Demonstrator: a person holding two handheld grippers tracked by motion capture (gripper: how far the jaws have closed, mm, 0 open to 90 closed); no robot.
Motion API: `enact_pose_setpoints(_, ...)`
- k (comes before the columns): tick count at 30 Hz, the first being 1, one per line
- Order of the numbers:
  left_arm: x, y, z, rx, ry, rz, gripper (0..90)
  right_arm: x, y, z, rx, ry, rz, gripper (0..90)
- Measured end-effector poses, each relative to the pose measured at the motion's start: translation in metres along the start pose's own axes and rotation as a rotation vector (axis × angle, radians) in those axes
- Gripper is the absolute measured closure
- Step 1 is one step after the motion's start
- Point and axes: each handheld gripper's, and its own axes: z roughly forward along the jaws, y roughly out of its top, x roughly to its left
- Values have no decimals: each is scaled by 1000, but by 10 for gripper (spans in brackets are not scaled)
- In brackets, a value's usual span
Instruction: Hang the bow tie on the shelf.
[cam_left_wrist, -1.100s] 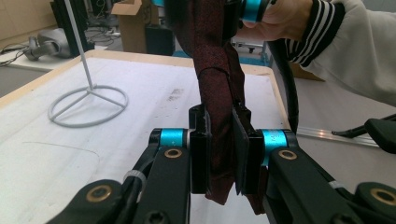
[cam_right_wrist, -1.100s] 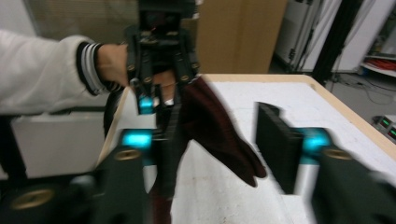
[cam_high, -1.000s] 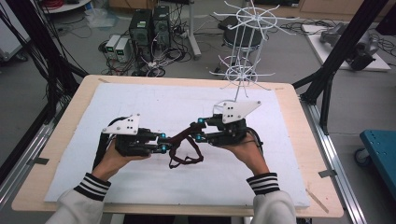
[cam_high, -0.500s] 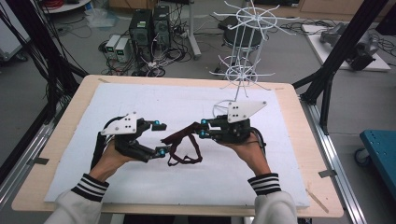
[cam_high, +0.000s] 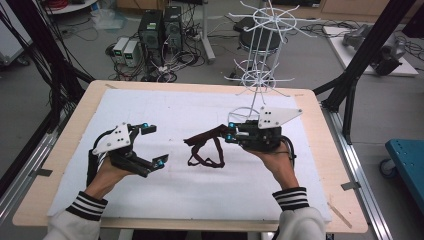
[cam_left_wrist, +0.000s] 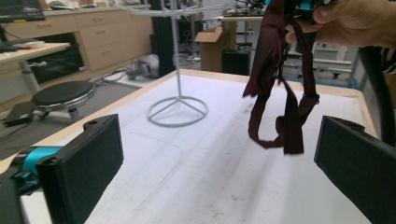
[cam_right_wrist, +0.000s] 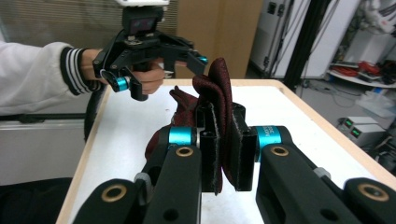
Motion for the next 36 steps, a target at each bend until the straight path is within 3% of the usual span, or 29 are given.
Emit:
enact_pose_setpoints(7, 8, -18, -21, 22, 89, -12, 17, -2, -1, -14, -13, -58, 6, 847)
enact_pose_setpoints(10, 10, -23, -27, 26, 100, -13, 17, -3, -1, -19, -17, -77, 9, 847)
enact_pose_setpoints(11, 12, -28, -32, 28, 115, -12, 17, -3, -1, -24, -18, -106, 10, 847)
enact_pose_setpoints(13, 13, -30, -34, 34, 122, -12, 17, -4, -1, -26, -19, -114, 10, 847)
enact_pose_setpoints(14, 14, -36, -40, 34, 139, -14, 17, -5, 0, -32, -24, -144, 13, 847)
enact_pose_setpoints(20, 19, -48, -54, 54, 183, -44, 17, -6, 3, -44, -31, -215, 19, 847)
enact_pose_setpoints(28, 19, -63, -69, 16, 272, -34, 17, -12, 7, -47, -36, -272, 29, 847)
enact_pose_setpoints(36, 18, -84, -77, -2, 306, -52, 17, -19, 15, -43, -16, -306, 24, 847)
